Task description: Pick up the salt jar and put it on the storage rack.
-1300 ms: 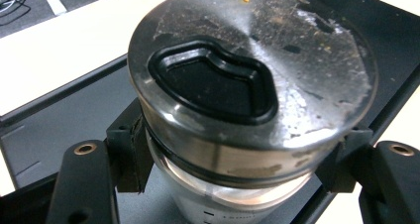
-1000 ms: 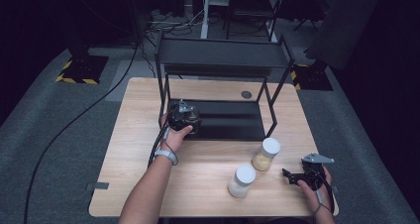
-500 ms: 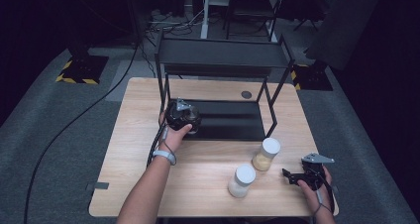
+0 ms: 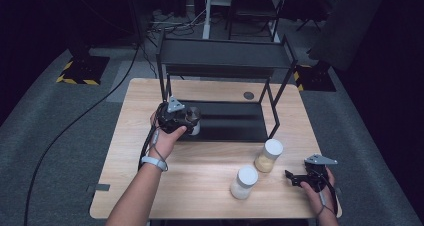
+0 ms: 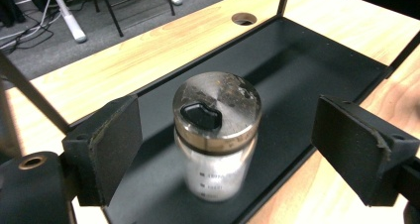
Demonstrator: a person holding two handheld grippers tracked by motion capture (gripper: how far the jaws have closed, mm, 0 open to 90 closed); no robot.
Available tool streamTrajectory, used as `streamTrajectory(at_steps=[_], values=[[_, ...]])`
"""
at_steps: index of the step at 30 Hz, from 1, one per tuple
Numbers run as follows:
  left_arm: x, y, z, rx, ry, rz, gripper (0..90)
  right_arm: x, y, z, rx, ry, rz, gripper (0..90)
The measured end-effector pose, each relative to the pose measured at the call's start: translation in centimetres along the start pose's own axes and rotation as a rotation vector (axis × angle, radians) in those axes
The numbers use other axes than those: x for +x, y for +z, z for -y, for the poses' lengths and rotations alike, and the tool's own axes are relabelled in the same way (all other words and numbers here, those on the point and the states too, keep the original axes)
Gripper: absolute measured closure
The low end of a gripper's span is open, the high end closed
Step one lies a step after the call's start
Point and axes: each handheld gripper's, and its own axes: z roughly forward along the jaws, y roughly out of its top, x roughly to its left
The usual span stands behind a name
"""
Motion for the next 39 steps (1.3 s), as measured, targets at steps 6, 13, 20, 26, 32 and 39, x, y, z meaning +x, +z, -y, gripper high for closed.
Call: streamTrajectory(at_steps=[6,13,20,26,32,39], values=[[-0.3,-2.2,0.2,-0.024,0.010,0.001,10.6,0.0,0.0,0.0,0.000,0.000,0.000,0.9],[-0.5,-4.8,0.5,-0.022,0.021,-0.005,10.5,0.0,0.0,0.0,0.000,0.000,0.000,0.9],[-0.5,-6.8,1.5,-0.005,0.022,-0.024,10.2,0.0,0.0,0.0,0.000,-0.001,0.000,0.9],[-0.1,-8.4,2.9,0.006,0.015,-0.047,9.3,0.0,0.0,0.0,0.000,0.000,0.000,0.9],[0.1,-9.7,4.7,0.025,0.002,-0.065,8.7,0.0,0.0,0.0,0.000,-0.001,0.000,0.8],[0.4,-10.2,6.9,0.064,-0.018,-0.069,8.4,0.0,0.0,0.0,0.000,0.000,0.000,0.9]])
